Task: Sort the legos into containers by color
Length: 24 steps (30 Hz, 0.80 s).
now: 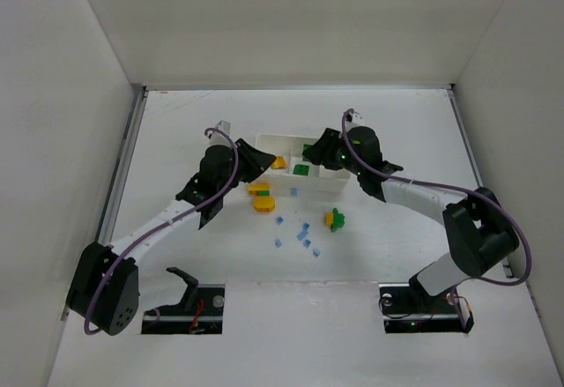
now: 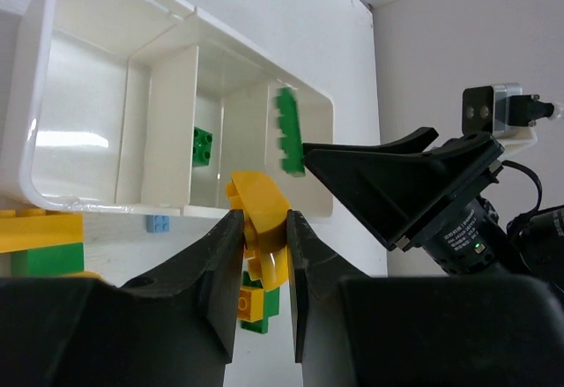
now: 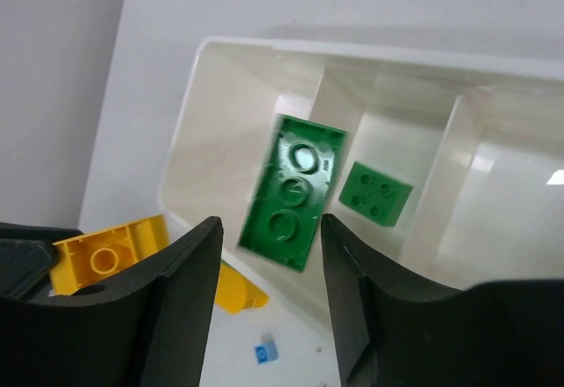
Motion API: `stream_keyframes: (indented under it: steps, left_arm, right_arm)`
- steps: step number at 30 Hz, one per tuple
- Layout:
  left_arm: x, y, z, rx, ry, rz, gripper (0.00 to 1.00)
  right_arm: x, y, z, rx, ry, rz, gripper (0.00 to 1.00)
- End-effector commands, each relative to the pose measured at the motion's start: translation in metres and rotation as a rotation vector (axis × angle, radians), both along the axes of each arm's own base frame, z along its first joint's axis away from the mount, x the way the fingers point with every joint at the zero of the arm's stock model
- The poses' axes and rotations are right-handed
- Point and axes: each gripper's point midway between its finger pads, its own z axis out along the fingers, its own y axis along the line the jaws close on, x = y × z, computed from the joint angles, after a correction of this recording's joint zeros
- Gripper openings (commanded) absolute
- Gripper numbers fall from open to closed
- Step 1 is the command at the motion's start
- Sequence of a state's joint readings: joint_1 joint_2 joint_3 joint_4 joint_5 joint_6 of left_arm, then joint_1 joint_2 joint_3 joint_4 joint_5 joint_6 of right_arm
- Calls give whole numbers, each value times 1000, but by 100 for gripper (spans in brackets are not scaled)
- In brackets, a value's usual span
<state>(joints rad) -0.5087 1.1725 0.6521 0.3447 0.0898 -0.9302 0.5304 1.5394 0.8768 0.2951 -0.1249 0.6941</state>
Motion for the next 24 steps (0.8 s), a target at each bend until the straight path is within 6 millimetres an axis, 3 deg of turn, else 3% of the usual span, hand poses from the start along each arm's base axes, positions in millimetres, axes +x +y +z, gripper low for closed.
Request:
stream_keyframes:
  steps: [1,6,12,15,17,21,24]
  left_arm:
    - [16,0,32,-8,-91,27,8]
    - [25,5,32,22,-100,71,8]
    - [45,9,22,105,-109,134,9]
    - [57,7,18,135,-111,155,10]
    - [65,5,14,160,-111,165,11]
    - [77,8,-2,223,-94,204,14]
    - [83,6,-12,252,-84,207,19]
  right_arm:
    - [20,-5,28,-27,-99,-50,60]
    - [17,-9,28,-37,-104,-55,66]
    - [-9,-26,30,-50,-118,-73,36]
    - [-34,-30,20,-91,-107,-69,32]
    - [-50,-38,10,-144,-100,-83,34]
    - [-75,-58,-1,-233,-96,-148,56]
    - [-94,-71,-13,-302,-75,-167,67]
